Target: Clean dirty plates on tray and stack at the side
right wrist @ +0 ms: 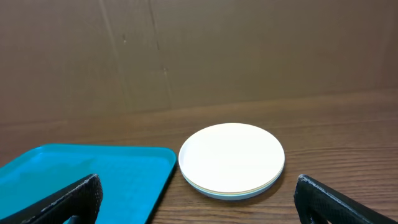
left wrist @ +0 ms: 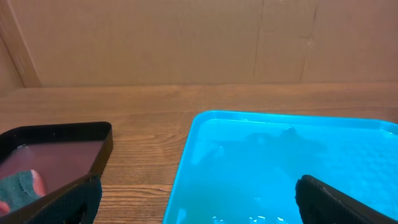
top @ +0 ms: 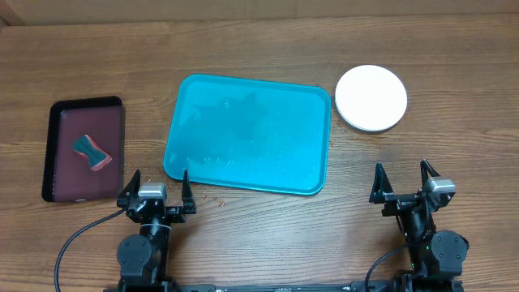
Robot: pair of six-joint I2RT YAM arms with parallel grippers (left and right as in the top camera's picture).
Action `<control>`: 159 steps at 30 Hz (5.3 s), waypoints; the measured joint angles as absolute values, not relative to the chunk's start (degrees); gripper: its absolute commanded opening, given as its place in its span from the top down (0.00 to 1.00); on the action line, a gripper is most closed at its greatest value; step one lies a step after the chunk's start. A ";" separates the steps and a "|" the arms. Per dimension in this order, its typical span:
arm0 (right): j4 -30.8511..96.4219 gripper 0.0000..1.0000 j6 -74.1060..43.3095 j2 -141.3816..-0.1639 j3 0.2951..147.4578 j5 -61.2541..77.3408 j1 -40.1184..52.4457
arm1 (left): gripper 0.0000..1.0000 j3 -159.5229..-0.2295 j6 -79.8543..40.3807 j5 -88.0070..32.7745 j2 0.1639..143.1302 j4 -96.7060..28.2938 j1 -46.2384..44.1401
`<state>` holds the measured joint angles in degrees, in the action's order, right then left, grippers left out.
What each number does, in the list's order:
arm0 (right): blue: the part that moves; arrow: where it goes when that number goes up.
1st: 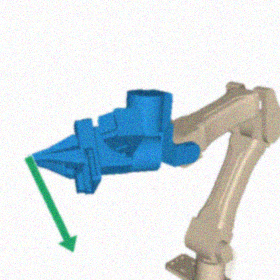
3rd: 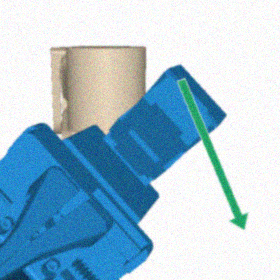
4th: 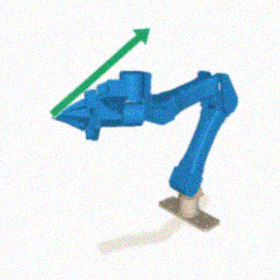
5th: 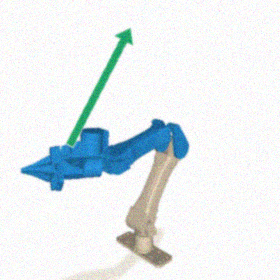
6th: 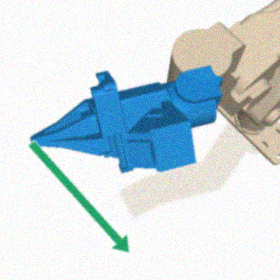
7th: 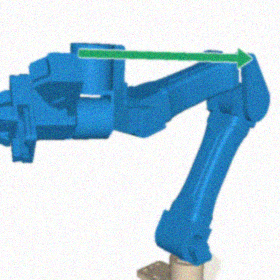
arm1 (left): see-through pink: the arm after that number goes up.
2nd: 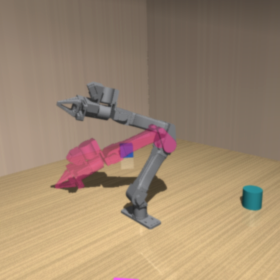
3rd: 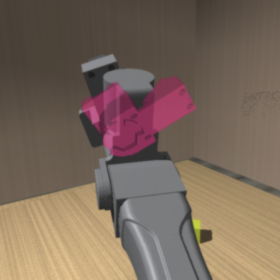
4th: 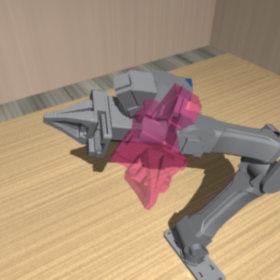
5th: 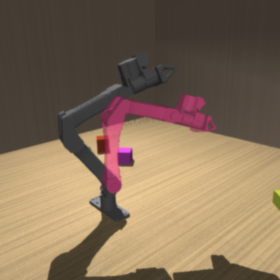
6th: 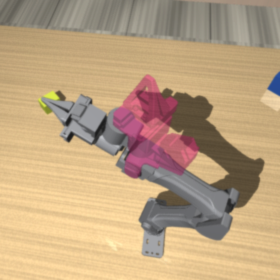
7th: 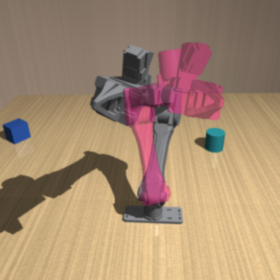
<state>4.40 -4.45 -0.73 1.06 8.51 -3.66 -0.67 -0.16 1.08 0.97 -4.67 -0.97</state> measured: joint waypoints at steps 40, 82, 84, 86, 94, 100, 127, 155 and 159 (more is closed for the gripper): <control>5.19 0.00 -0.89 -0.73 1.06 2.13 -3.66 | 0.00 -0.67 0.01 1.10 0.97 -4.69 -0.97; 5.17 0.00 5.19 -0.73 1.06 2.13 -3.66 | 0.00 -0.67 0.03 1.10 0.97 -4.69 -0.97; 5.19 0.00 3.33 -0.73 1.06 2.13 -3.66 | 0.00 -0.67 0.01 1.08 0.97 -4.69 -0.97; 5.17 0.00 1.96 -0.73 1.06 2.11 -3.66 | 0.00 -0.67 0.03 1.08 0.97 -4.69 -0.97; 5.17 0.00 -0.21 -0.73 1.06 2.09 -3.68 | 0.00 -0.67 0.01 1.08 0.97 -4.69 -0.97; 5.17 0.00 -0.45 -0.73 1.06 2.09 -3.68 | 0.01 -0.67 0.03 1.08 0.97 -4.69 -0.97; 5.15 0.00 -0.45 -0.73 1.06 2.09 -3.66 | 0.00 -0.67 0.05 0.99 0.97 -4.69 -0.97; 5.19 0.00 -0.47 -0.73 1.06 2.09 -3.66 | 0.00 -0.67 -1.58 0.82 0.97 -4.69 -0.97; 5.17 0.00 -0.43 -0.73 1.06 2.07 -3.68 | 0.00 -0.67 -1.52 0.82 0.97 -4.69 -0.97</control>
